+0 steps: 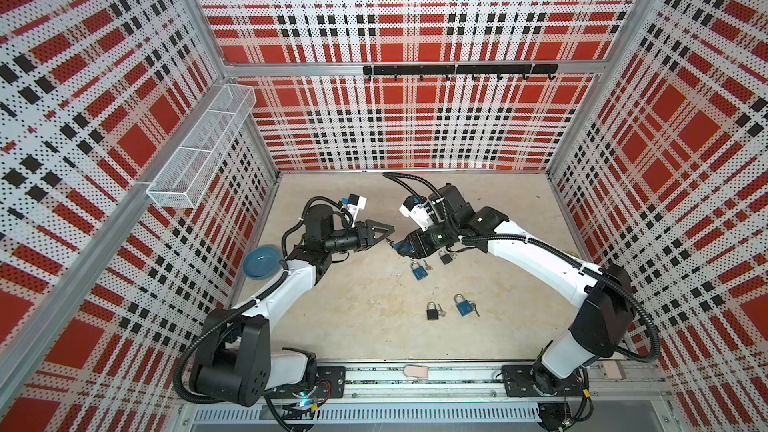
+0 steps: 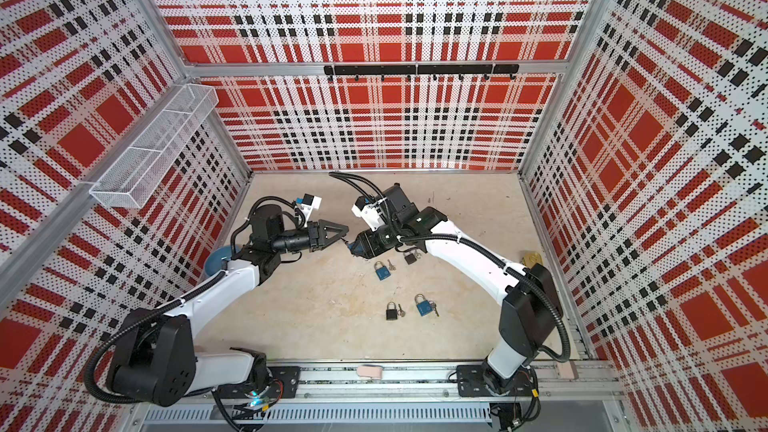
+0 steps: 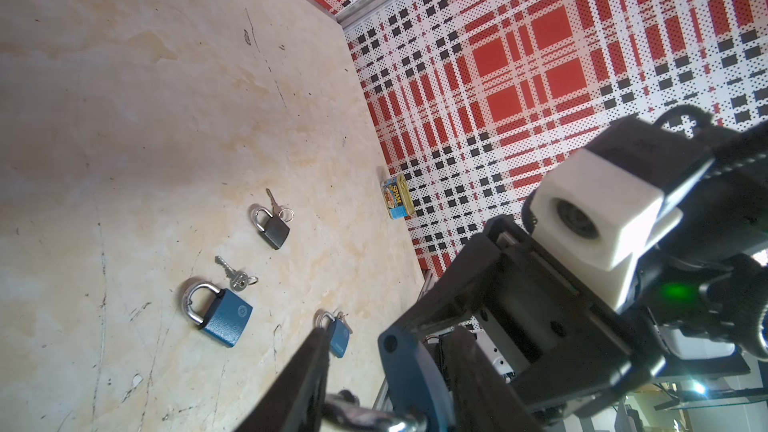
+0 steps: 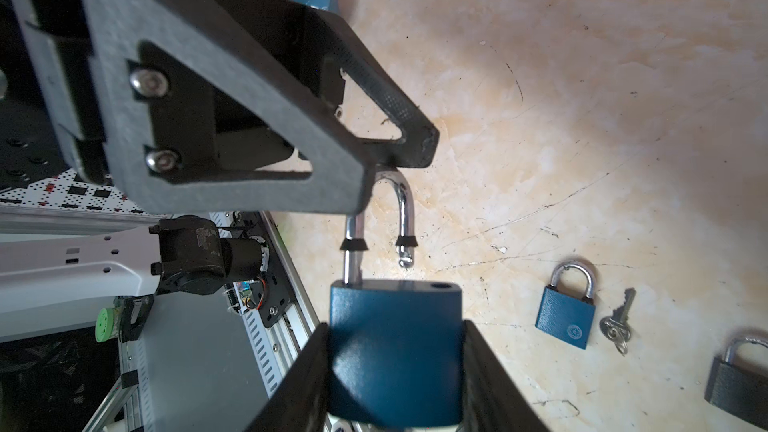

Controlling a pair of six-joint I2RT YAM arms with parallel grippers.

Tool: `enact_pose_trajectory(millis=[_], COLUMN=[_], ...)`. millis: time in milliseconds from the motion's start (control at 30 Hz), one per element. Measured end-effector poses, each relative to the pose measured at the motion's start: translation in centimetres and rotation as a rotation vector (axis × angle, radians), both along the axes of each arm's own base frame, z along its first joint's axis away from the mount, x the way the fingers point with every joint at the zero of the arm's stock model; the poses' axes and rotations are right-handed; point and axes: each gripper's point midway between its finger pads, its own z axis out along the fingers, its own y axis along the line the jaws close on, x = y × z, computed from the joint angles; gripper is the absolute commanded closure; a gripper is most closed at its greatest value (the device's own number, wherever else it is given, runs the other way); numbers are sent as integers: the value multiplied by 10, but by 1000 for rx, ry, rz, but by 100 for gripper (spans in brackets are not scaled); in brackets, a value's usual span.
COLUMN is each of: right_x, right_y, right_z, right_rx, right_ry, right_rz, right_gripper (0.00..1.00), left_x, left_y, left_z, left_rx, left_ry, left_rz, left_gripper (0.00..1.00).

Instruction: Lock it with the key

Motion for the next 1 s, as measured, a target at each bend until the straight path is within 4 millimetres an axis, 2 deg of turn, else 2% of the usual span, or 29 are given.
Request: enact_pose_trajectory(millis=[1000], right_x=[-2], right_y=[-2], right_z=[5], right_rx=[-13], right_ry=[7], right_rz=[1], right_gripper=[87], left_x=[-19], left_y=[12], left_z=[0], left_rx=[-38], left_ry=[13], left_rz=[-62], left_gripper=[55])
